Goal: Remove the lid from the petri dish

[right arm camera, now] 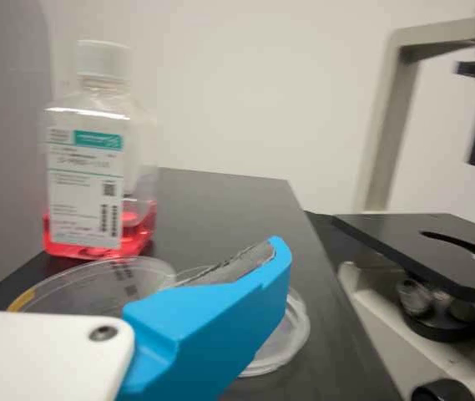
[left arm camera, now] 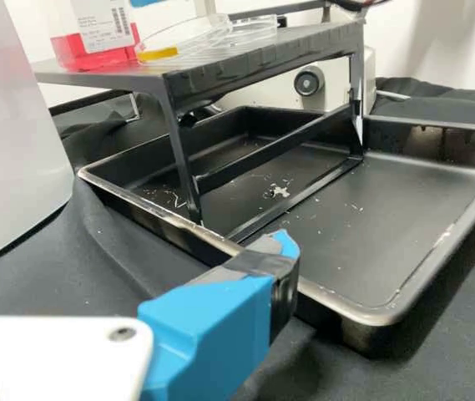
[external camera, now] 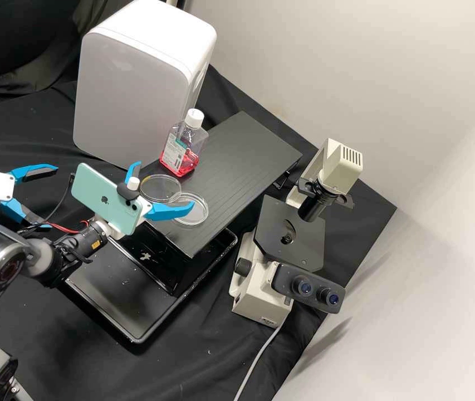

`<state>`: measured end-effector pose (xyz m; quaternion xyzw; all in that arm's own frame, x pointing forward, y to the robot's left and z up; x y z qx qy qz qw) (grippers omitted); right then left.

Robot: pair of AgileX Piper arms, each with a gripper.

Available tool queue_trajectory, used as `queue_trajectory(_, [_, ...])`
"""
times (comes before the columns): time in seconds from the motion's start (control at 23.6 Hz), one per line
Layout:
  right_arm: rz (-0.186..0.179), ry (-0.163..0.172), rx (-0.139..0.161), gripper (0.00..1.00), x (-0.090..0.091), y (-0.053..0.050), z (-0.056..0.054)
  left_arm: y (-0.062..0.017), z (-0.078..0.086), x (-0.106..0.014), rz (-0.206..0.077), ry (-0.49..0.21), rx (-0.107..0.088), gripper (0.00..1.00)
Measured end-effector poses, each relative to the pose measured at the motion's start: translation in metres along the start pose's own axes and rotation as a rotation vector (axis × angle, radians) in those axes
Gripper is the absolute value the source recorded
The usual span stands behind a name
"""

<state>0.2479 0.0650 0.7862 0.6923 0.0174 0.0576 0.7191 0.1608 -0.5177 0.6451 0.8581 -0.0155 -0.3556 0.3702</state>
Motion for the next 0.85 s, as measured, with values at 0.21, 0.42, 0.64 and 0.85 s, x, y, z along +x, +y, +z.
queue_trajectory(0.21, [0.061, -0.043, 0.034, 1.0, -0.018, 0.011, 0.001, 0.0028, 0.0, -0.003, 0.014, 0.024, 0.011, 1.0])
queue_trajectory(0.42, [0.048, -0.04, 0.029, 1.0, -0.025, 0.008, 0.002, 0.0076, 0.001, -0.007, 0.035, 0.021, 0.025, 1.0])
queue_trajectory(0.64, [0.034, -0.05, 0.023, 1.0, -0.029, 0.006, 0.005, 0.0101, 0.0, -0.014, 0.045, 0.015, 0.025, 1.0])
queue_trajectory(0.85, [0.022, -0.056, 0.02, 1.0, -0.034, 0.005, 0.008, 0.0104, 0.0, -0.014, 0.047, 0.015, 0.024, 1.0])
